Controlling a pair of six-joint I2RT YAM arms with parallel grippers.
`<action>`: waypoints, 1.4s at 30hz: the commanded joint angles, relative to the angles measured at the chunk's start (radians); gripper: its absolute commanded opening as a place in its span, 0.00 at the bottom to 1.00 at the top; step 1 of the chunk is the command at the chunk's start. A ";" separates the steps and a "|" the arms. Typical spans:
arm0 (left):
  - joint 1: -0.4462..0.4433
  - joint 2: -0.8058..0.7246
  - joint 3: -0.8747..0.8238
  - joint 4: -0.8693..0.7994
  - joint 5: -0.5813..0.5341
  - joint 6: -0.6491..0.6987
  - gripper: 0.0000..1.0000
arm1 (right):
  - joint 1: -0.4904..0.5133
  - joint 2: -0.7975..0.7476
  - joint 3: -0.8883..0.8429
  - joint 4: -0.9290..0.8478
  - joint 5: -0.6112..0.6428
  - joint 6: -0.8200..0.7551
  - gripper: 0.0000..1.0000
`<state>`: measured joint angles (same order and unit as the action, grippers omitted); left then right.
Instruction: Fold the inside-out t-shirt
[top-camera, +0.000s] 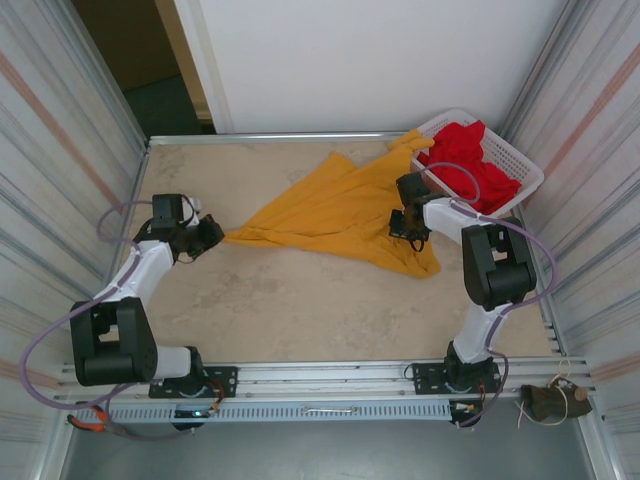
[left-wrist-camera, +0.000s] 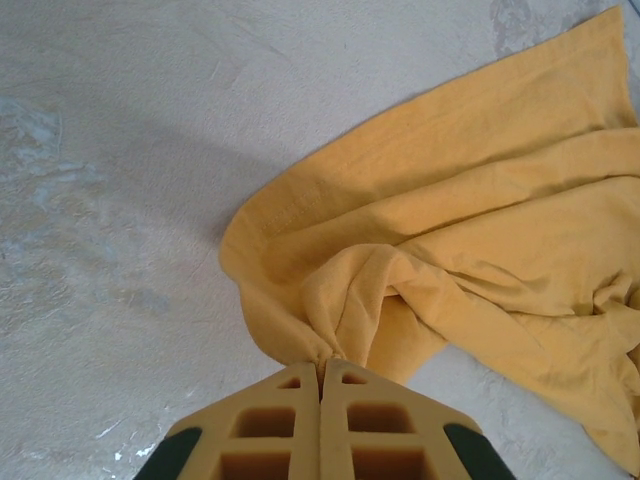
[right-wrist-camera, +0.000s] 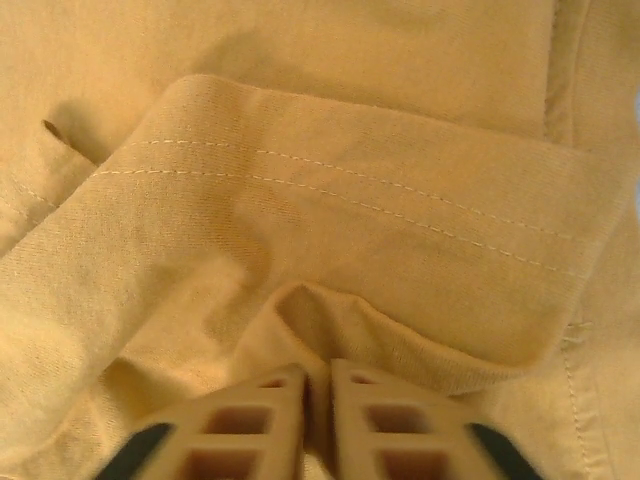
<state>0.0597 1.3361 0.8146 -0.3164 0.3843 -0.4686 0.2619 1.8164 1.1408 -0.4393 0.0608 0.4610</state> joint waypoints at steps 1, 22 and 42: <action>0.008 0.009 0.023 0.000 0.017 0.005 0.00 | 0.005 -0.026 0.002 -0.032 0.009 -0.015 0.00; 0.118 -0.083 0.740 0.036 0.198 -0.255 0.00 | -0.182 -0.744 0.503 -0.132 -0.095 0.075 0.00; 0.123 0.258 0.973 0.096 0.248 -0.294 0.00 | -0.138 -0.504 0.548 0.014 -0.215 0.159 0.00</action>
<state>0.1776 1.4773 1.7771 -0.2436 0.6033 -0.7395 0.1051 1.2251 1.7050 -0.4744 -0.1364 0.5964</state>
